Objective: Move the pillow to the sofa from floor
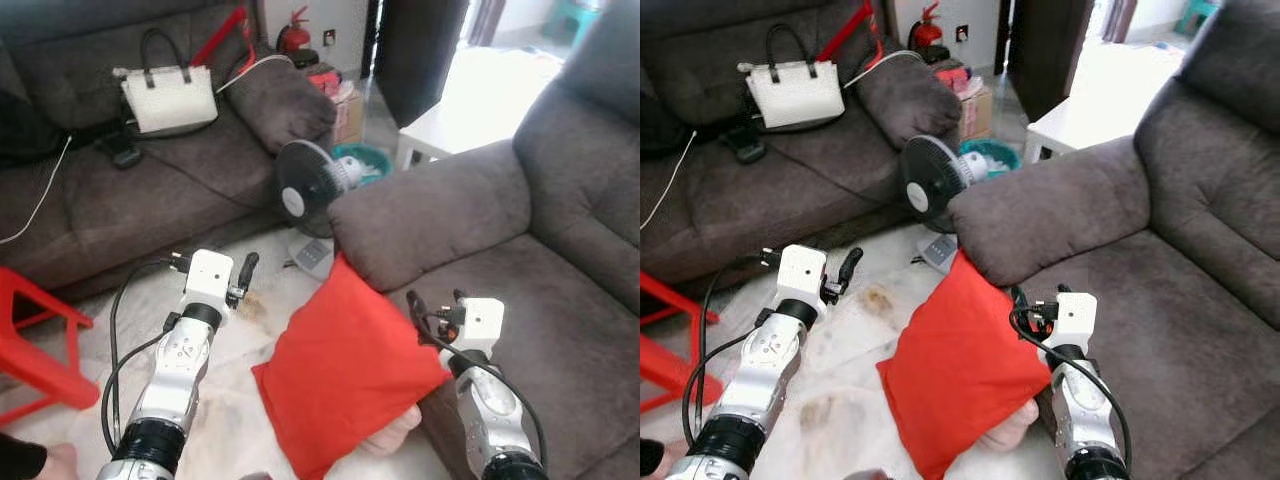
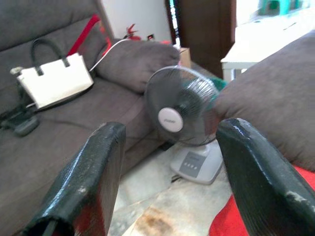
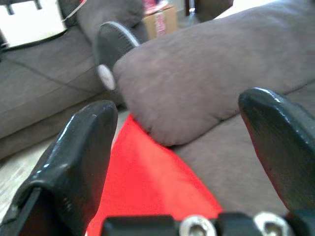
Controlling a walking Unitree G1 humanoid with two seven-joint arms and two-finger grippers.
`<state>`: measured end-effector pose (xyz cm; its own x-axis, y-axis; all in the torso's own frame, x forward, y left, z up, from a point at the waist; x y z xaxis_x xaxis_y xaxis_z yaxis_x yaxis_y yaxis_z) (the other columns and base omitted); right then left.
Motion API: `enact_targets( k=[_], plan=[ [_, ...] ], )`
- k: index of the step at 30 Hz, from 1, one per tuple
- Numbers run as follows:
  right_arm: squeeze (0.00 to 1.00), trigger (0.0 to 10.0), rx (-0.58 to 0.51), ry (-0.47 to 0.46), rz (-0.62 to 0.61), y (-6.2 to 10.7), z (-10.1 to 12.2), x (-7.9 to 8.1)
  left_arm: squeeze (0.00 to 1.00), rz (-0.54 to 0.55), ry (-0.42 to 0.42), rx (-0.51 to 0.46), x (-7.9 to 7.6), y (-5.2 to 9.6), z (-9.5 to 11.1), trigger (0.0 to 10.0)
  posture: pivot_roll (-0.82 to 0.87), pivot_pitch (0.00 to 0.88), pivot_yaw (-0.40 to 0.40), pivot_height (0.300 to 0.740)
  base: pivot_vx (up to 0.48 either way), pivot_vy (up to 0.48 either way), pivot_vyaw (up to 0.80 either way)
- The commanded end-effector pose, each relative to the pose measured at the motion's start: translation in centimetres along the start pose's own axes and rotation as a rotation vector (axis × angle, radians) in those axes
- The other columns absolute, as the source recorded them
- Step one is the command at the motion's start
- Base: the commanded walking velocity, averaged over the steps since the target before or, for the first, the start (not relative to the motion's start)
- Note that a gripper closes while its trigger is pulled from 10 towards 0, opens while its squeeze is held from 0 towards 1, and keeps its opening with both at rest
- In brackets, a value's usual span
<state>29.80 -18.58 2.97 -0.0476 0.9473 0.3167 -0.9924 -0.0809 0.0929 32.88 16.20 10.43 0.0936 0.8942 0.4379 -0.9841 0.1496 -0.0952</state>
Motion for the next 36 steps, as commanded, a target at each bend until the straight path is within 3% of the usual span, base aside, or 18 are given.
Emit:
enact_targets(
  k=[1,9,36],
  plan=[
    [0.0,10.0,0.006,0.0,-0.016,0.24,-0.2,-0.37,0.0,-0.003,-0.003,-0.011,-0.06,-0.12,0.29,10.0,0.17,0.059,-0.002,0.74,0.0,0.0,-0.8],
    [0.0,10.0,0.004,0.001,-0.018,0.25,-0.23,-0.41,0.0,0.001,-0.01,-0.011,0.11,-0.13,0.25,10.0,0.17,0.063,-0.003,0.74,0.0,0.0,-0.8],
    [0.0,10.0,-0.004,-0.009,-0.026,0.15,-0.18,-0.41,0.0,0.007,-0.001,-0.008,-0.01,-0.02,0.24,10.0,0.18,0.062,-0.004,0.74,0.0,0.0,-0.05]
  ],
)
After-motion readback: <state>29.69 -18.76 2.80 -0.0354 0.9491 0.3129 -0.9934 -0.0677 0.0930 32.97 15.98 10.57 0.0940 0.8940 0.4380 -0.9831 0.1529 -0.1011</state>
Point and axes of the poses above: a point about 5 cm out from each wrist's last joint towards the gripper, its own y axis pointing back from the gripper into the wrist, its own z axis along the axis of the wrist's last joint, x = y × z, the point moved 1 cm from there along -y, pointing out of the wrist towards the gripper, and after that the axes turned 12 degrees about -y, right-handed, at the moved point
